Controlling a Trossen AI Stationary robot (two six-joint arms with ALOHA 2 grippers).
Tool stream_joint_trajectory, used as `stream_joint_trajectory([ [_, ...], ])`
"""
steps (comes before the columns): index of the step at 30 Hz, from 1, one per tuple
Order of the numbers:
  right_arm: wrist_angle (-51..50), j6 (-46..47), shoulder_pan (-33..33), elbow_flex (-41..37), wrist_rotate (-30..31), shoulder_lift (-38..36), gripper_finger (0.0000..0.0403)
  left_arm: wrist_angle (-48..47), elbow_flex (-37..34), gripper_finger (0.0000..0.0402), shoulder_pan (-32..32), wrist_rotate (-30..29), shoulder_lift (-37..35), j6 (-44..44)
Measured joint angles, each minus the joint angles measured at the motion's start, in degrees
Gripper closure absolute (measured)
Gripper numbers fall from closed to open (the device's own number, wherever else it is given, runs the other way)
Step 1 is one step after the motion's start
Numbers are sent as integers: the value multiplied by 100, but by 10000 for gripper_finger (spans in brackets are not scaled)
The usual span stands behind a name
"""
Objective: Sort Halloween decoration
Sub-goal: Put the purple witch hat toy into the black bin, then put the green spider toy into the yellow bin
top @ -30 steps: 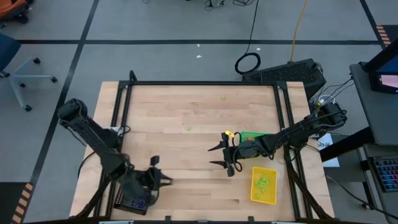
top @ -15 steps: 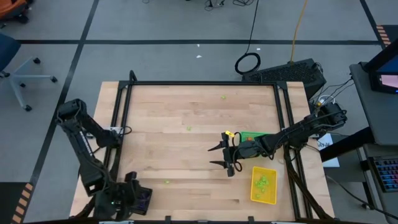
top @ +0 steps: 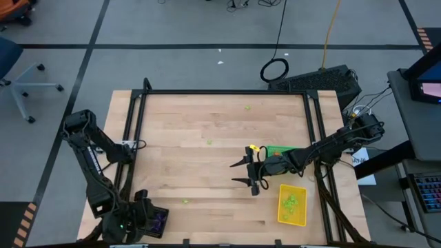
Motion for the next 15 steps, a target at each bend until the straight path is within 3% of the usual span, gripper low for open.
stream_joint_trajectory([
  [5, 1, 0, 0, 17, 0, 0, 188, -152, 0, 339, 0, 0, 73, -32],
  [15, 0, -7, -1, 17, 0, 0, 188, -285, -2, 231, 7, 195, 402, -31],
])
